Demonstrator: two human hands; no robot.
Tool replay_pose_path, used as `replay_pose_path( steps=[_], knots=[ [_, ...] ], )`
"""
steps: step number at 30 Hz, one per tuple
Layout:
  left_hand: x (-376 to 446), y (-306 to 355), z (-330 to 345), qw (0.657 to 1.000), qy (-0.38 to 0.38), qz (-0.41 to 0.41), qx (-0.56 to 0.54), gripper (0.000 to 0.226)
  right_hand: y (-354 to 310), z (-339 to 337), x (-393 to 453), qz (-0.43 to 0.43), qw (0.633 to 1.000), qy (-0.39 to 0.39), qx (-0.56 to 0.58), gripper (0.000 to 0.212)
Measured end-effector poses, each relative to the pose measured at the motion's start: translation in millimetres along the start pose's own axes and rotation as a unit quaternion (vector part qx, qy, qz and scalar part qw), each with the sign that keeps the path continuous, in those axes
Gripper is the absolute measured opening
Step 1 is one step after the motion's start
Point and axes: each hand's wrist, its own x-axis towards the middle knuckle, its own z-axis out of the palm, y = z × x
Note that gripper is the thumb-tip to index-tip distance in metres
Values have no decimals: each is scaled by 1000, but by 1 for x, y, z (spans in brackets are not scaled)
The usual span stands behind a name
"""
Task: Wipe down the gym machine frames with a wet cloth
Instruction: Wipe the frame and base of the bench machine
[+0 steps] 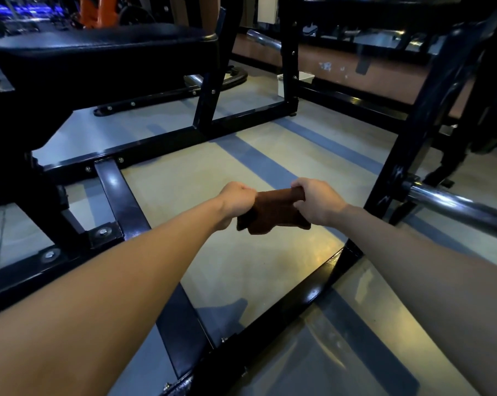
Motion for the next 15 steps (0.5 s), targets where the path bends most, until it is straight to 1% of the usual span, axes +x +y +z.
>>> replay_pose_path(
  steps=[1,2,3,5,7,8,9,10,11,12,13,15],
  knots=[
    [-1,-1,2,1000,-27,-1,11,8,1,0,1,-6,1000,-1,2,34],
    [-1,-1,3,999,-42,0,32,8,2,-1,2,-16,1000,-4,3,33],
    [0,-4,3,997,-46,3,61,13,3,-2,3,-27,1000,-9,0,32],
    [2,-9,0,992,-37,18,123,15,9,-2,4,-45,998,-29,-13,24],
    [2,-11,-4,980,-27,33,193,13,17,0,4,-54,997,-46,-32,11],
    [2,-11,-5,974,-26,34,224,16,20,0,3,-47,997,-52,-28,8],
    [1,-11,-6,973,-34,29,227,21,23,0,2,-29,998,-59,-11,9],
    [1,-10,-7,981,-48,20,188,26,25,-1,1,-3,997,-68,22,12],
    [1,-10,-8,990,-68,4,122,29,24,-2,1,31,993,-82,78,14],
    [0,-10,-9,995,-85,-11,53,30,22,-3,1,64,981,-92,157,14],
    [-2,-11,-11,995,-93,-23,-4,29,20,-4,0,88,963,-92,237,13],
    [-4,-11,-16,990,-105,-37,-87,29,13,-8,-5,122,920,-67,367,13]
  ],
)
